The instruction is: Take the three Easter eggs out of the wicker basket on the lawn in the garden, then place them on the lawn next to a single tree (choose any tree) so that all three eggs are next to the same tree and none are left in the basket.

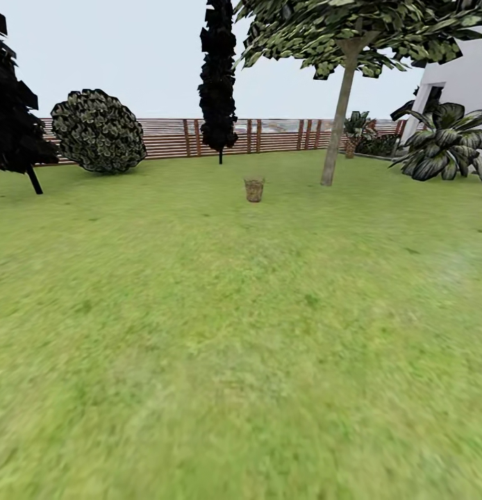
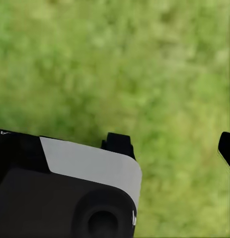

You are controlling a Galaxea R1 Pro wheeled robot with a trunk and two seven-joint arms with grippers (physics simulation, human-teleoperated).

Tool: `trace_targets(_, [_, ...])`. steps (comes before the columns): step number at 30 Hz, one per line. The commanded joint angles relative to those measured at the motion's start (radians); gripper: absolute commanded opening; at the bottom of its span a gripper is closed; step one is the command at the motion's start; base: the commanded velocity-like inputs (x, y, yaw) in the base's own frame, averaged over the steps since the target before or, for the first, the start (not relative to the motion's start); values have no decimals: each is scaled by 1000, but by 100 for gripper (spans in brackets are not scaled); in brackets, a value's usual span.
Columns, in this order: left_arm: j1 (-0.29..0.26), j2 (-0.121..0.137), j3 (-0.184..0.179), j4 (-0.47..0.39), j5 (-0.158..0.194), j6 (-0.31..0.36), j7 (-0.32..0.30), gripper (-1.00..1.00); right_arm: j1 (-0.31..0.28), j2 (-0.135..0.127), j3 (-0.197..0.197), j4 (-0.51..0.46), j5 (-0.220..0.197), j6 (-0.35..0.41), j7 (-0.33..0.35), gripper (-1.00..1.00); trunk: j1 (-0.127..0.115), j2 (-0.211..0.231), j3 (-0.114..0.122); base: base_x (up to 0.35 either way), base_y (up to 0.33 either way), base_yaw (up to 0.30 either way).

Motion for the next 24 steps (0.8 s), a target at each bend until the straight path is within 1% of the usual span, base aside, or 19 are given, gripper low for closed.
trace_targets(1, [-1, 0, 6, 1, -1, 1, 3, 100, -2, 0, 1, 4, 4, -7, 1, 100, 1, 0, -1, 325, 0, 0])
trace_targets(24, [-1, -1, 6, 1, -1, 1, 3, 100, -2, 0, 1, 4, 4, -7, 1, 100, 1, 0, -1, 325, 0, 0])
